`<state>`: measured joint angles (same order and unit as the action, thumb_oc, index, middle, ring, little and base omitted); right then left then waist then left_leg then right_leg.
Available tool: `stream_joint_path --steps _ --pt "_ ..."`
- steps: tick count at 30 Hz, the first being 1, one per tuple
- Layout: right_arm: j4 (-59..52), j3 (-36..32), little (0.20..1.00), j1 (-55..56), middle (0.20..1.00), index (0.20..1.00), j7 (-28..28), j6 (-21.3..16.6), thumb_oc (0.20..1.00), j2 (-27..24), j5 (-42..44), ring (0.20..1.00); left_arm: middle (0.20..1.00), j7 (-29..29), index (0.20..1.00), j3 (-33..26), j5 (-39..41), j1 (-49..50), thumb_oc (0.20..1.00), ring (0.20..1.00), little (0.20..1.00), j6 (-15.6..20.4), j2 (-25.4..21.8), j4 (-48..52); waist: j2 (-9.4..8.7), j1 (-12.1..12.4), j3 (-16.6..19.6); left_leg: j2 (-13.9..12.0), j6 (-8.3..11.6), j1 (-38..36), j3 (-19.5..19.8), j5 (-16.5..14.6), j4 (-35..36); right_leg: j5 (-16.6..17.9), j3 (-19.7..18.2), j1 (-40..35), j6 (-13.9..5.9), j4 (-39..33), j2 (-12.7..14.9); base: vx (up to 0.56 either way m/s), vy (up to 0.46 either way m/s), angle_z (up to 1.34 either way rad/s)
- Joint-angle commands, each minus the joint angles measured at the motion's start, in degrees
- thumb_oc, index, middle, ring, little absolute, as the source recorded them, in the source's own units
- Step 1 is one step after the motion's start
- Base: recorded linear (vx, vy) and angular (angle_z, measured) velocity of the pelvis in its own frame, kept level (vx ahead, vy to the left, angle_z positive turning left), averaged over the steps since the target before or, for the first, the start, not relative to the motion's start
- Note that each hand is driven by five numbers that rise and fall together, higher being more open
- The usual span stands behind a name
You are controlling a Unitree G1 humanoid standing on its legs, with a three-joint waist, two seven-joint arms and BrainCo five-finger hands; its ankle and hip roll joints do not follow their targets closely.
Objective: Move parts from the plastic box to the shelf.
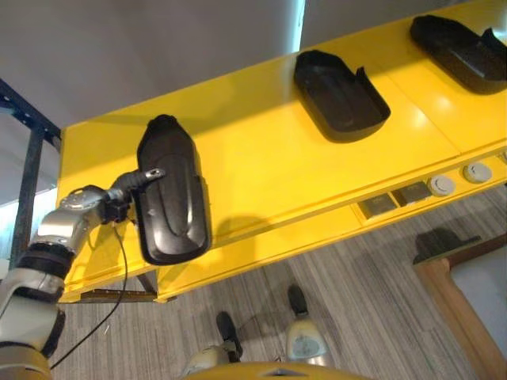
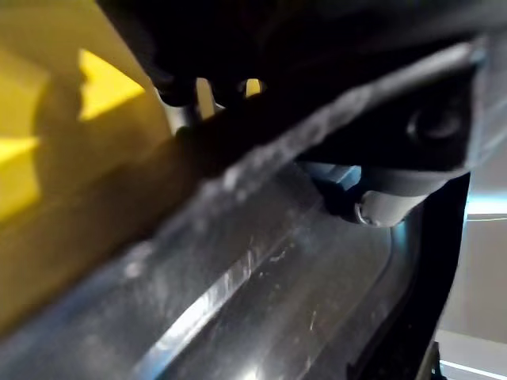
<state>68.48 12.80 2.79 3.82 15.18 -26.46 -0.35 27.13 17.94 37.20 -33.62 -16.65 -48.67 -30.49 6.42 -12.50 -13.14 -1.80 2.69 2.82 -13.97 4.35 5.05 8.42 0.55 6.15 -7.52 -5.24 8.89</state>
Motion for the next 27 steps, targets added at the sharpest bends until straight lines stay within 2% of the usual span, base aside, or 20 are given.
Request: stream_joint_path --steps 1,5,6,7,8,10,11,13,19,23,26,27 --pt "3.0 1.68 1.0 -4.49 1.0 1.0 1.01 0.23 1.0 -1.83 -0.6 1.0 0.2 -1.21 0.2 2.8 -8.05 -13.52 0.2 0.2 0.2 3.76 -7.01 -4.34 1.22 -0.42 -3.46 0.14 1.04 -0.93 1.35 -0.39 -0.05 0.92 -0.85 1.08 -1.28 0.54 -0.12 -0.07 -0.021 0.05" --pt "2.1 2.54 1.0 -5.78 1.0 1.0 1.86 0.51 1.0 -1.81 1.36 1.0 0.2 -4.29 0.2 4.63 -8.21 -16.34 0.2 0.2 0.2 1.53 -7.02 -6.38 1.01 -0.45 -4.59 -0.13 1.31 -0.09 1.54 -0.08 -0.05 0.86 -0.79 1.64 -1.12 0.49 -0.29 -0.04 -0.015 0.04" --pt "2.03 2.92 1.0 -6.05 1.0 1.0 1.31 0.26 1.0 -1.47 1.11 1.0 0.247 -5.11 0.247 4.84 -8.27 -16.82 0.247 0.247 0.247 1.54 -6.77 -6.98 0.91 -0.46 -4.87 -0.25 1.35 0.09 1.51 -0.04 -0.05 0.86 -0.79 1.79 -1.07 0.51 -0.37 -0.07 -0.056 -0.01" --pt "1.84 3.69 1.0 -6.41 1.0 1.0 0.62 -0.01 1.0 -1.05 1.68 1.0 0.843 -6.92 0.843 5.15 -7.72 -17.52 0.843 0.843 0.843 0.74 -6.31 -7.73 0.69 -0.44 -5.32 -0.42 1.41 0.45 1.55 0.06 -0.05 0.89 -0.77 2.08 -0.97 0.5 -0.56 -0.08 -0.065 0.01" --pt "1.67 4.23 1.0 -6.67 1.0 1.0 0.48 -0.06 1.0 -0.79 2.72 1.0 1.0 -7.83 1.0 5.14 -7.54 -17.84 1.0 1.0 1.0 -0.13 -5.86 -8.25 0.54 -0.39 -5.58 -0.53 1.44 0.68 1.68 0.1 -0.05 0.88 -0.77 2.22 -0.91 0.49 -0.68 -0.09 -0.08 0.02" --pt "1.44 4.88 1.0 -7.21 1.0 1.0 0.15 0.23 1.0 -0.08 3.16 1.0 1.0 -9.3 1.0 5.15 -7.27 -18.38 1.0 1.0 1.0 0.01 -4.74 -9.59 0.27 -0.39 -5.93 -0.75 1.5 0.92 1.84 0.17 -0.05 0.81 -0.76 2.37 -0.77 0.49 -0.96 -0.05 -0.067 0.08" --pt "1.61 5.27 1.0 -7.61 1.0 1.0 -0.3 0.24 1.0 0.68 3.17 1.0 1.0 -11.82 1.0 4.9 -5.61 -18.58 1.0 1.0 1.0 -0.73 -3.38 -10.33 0.03 -0.38 -6.03 -1.08 1.65 0.9 1.89 0.27 -0.05 0.69 -0.63 2.22 -0.6 0.39 -1.3 -0.02 -0.059 0.12" --pt "1.81 5.53 1.0 -7.72 1.0 1.0 -0.37 0.26 1.0 1.02 3.25 1.0 1.0 -12.18 1.0 4.33 -3.21 -18.54 1.0 1.0 1.0 -0.54 -2.07 -10.99 -0.13 -0.4 -5.85 -1.29 1.77 0.72 1.85 0.27 -0.05 0.55 -0.5 1.96 -0.51 0.27 -1.48 -0.01 -0.051 0.06" --pt "1.98 5.24 1.0 -7.66 1.0 1.0 -0.78 0.25 1.0 2.56 1.55 1.0 1.0 -17.25 1.0 1.14 5.78 -15.29 1.0 1.0 1.0 -2.95 4.23 -8.12 -0.59 -0.19 -4.41 -2.05 2.06 -0.58 1.46 0.26 -0.05 0.05 -0.02 0.44 -0.13 0.24 -1.92 0.01 -0.042 0.04" --pt "2.05 5.02 1.0 -6.83 1.0 1.0 -0.48 0.27 1.0 4.1 -0.67 1.0 1.0 -22.89 1.0 -2.73 13.84 -10.91 1.0 1.0 1.0 -4.04 10.83 -5.82 -0.9 0.07 -1.94 -2.63 2.2 -2.62 0.97 -0.1 -0.05 -0.63 0.58 -1.84 0.04 0.24 -2.24 0.05 -0.036 0.01" --pt "1.98 4.99 1.0 -6.13 1.0 1.0 -0.32 0.68 1.0 4.89 -1.39 1.0 1.0 -25.18 1.0 -4.34 15.76 -8.21 1.0 1.0 1.0 -3.64 13.83 -5.06 -1.09 0.28 -0.33 -2.85 2.22 -3.82 0.64 -0.4 -0.05 -0.99 0.92 -3.17 0.04 0.24 -2.32 0.07 -0.039 -0.03" --pt "2.2 4.93 1.0 -5.45 1.0 1.0 -0.23 0.98 1.0 5.68 -1.62 1.0 1.0 -27.06 1.0 -5.43 13.21 -5.65 1.0 1.0 1.0 -2.16 15.87 -4.58 -1.23 0.69 1.26 -3.06 2.2 -4.89 0.39 -0.64 -0.05 -1.42 1.32 -4.51 0.14 0.24 -2.43 0.07 -0.043 -0.03"
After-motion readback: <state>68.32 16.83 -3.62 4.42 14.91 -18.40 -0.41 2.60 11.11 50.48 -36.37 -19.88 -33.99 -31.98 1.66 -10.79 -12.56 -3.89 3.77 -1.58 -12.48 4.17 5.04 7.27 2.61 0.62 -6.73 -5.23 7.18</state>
